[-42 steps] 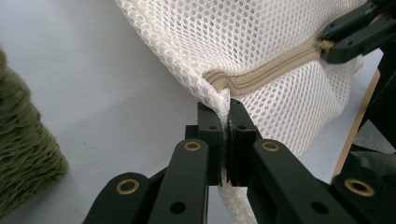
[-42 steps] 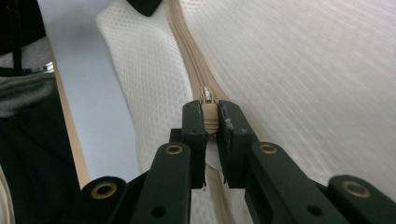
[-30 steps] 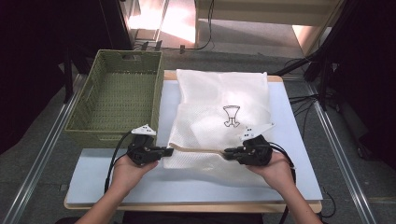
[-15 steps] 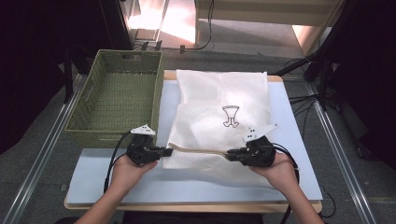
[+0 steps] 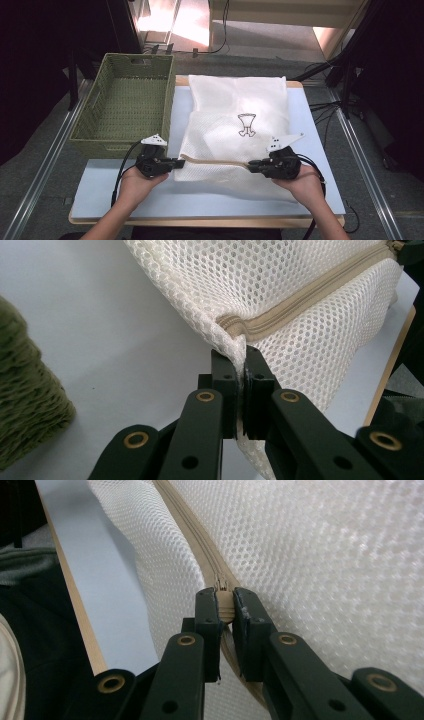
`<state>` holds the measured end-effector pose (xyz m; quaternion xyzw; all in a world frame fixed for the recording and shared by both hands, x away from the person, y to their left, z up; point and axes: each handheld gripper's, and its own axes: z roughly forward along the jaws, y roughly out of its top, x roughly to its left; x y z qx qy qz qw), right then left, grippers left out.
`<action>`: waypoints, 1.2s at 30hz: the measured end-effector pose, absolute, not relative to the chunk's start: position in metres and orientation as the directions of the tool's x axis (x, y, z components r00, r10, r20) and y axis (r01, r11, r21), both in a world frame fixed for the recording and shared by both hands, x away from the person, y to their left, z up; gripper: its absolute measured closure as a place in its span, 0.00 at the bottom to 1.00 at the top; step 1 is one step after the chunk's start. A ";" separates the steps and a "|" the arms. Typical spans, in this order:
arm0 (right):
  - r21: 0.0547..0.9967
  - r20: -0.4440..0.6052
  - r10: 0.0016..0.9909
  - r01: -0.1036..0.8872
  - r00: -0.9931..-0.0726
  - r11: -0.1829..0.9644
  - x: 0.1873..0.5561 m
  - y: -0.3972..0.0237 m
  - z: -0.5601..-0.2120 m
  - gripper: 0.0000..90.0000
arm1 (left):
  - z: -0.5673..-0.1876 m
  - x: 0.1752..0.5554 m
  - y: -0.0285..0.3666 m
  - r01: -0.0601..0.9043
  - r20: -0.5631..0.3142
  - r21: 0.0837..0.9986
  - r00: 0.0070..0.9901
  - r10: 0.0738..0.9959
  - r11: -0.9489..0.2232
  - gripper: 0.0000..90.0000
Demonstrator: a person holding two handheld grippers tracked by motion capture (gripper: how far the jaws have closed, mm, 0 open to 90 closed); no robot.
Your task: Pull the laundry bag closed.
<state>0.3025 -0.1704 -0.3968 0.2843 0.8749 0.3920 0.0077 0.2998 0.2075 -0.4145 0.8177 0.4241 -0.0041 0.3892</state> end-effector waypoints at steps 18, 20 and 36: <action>0.677 0.189 0.501 0.481 -0.845 0.556 0.299 -0.179 -0.397 0.93 | -0.418 0.294 0.208 0.696 -0.301 0.606 0.649 0.699 -0.386 0.98; 0.671 0.183 0.514 0.489 -0.838 0.558 0.298 -0.186 -0.398 0.93 | -0.420 0.298 0.212 0.721 -0.337 0.595 0.625 0.704 -0.356 0.98; 0.683 0.186 0.538 0.502 -0.822 0.531 0.294 -0.210 -0.400 0.92 | -0.420 0.294 0.209 0.698 -0.322 0.614 0.648 0.690 -0.369 0.97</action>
